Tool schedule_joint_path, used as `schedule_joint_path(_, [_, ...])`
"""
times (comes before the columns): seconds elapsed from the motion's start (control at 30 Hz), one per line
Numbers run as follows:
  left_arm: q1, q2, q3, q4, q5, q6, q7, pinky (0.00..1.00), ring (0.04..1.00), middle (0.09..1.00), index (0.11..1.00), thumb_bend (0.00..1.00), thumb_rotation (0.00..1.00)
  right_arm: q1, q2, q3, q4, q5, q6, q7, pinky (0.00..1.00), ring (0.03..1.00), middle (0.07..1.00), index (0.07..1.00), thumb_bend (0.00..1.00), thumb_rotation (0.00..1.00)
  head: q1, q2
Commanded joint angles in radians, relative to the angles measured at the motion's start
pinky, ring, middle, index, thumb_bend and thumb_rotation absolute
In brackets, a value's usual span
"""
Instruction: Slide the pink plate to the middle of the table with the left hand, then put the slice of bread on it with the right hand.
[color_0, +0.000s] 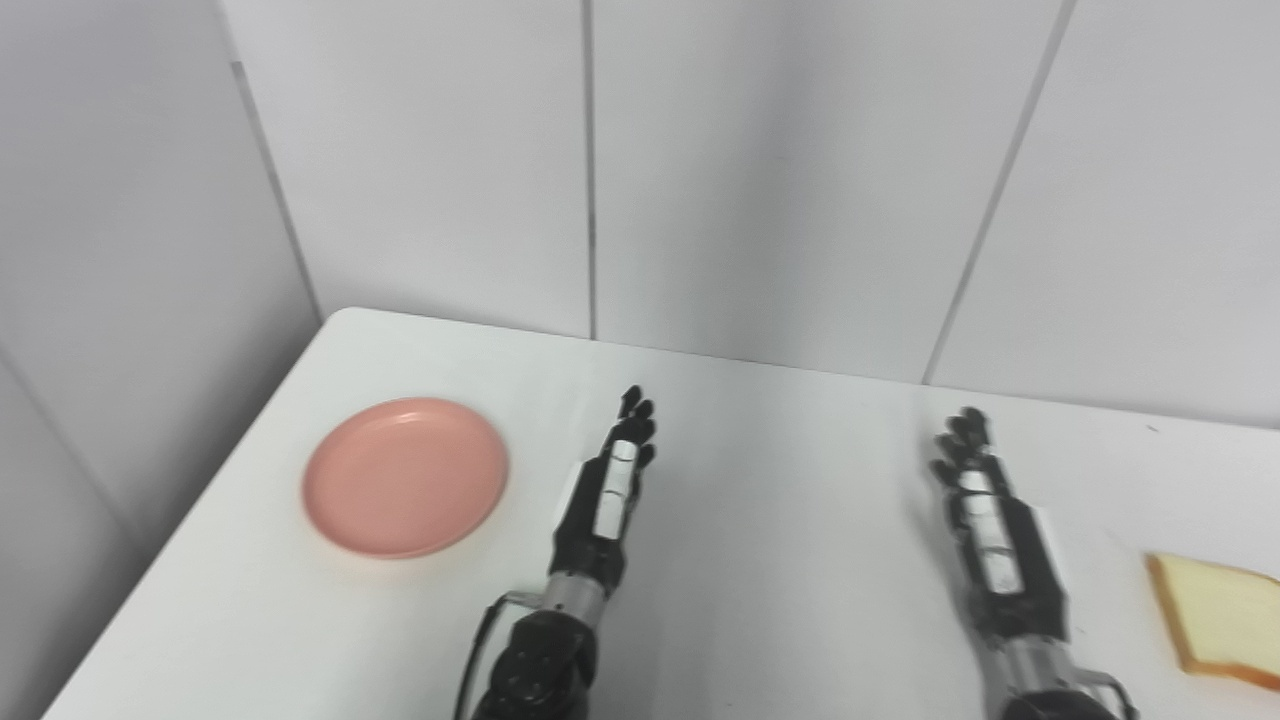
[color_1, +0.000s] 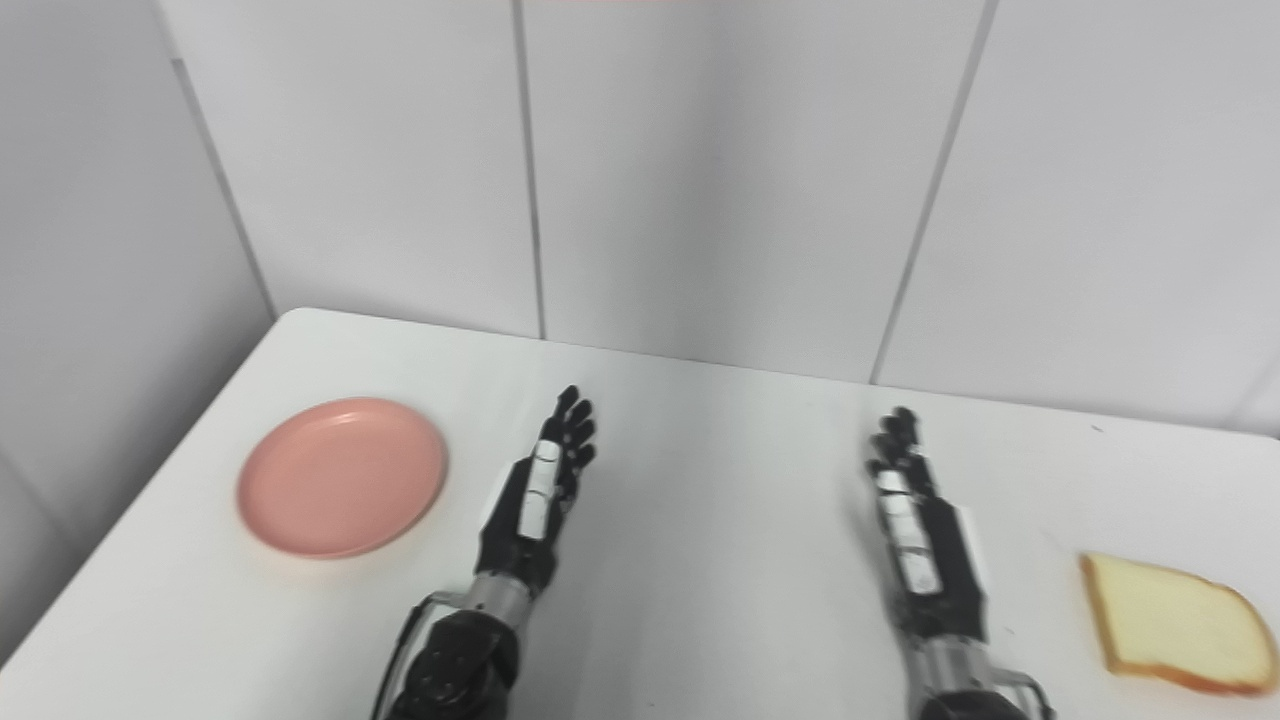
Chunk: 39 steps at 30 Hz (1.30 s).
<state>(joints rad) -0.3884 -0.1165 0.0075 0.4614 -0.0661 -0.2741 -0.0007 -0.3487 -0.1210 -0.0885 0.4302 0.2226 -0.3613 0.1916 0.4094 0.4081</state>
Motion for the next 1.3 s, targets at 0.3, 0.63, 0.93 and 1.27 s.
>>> schedule_joint_path(0.3, [-0.021, 0.068, 0.086, -0.229, -0.003, 0.046, 0.049, 0.92, 0.885, 0.889, 0.89, 0.76, 0.95, 0.064, -0.015, -0.01, -0.016, 0.033, 0.011, 0.018, 1.0, 1.0, 1.0, 1.0, 0.61, 0.84, 0.072, -0.023])
schedule_joint_path(0.63, [-0.046, 0.139, 0.198, -0.284, -0.024, 0.055, 0.129, 0.71, 0.718, 0.727, 0.717, 0.8, 0.98, 0.071, -0.025, -0.001, -0.048, 0.03, 0.039, 0.021, 1.0, 1.0, 1.0, 1.0, 0.69, 0.83, 0.119, -0.046])
schedule_joint_path(0.93, [-0.068, 0.213, 0.302, -0.213, -0.055, 0.015, 0.18, 0.65, 0.656, 0.664, 0.658, 0.78, 1.0, 0.09, -0.015, -0.012, -0.088, 0.017, 0.076, -0.019, 1.0, 1.0, 1.0, 1.0, 0.65, 0.81, 0.134, -0.053])
schedule_joint_path(1.27, [-0.05, 0.304, 0.353, -0.182, -0.12, 0.074, 0.17, 0.68, 0.705, 0.721, 0.72, 0.83, 1.0, 0.083, -0.015, -0.015, -0.079, 0.016, 0.071, -0.018, 1.0, 1.0, 1.0, 1.0, 0.66, 0.81, 0.141, -0.06])
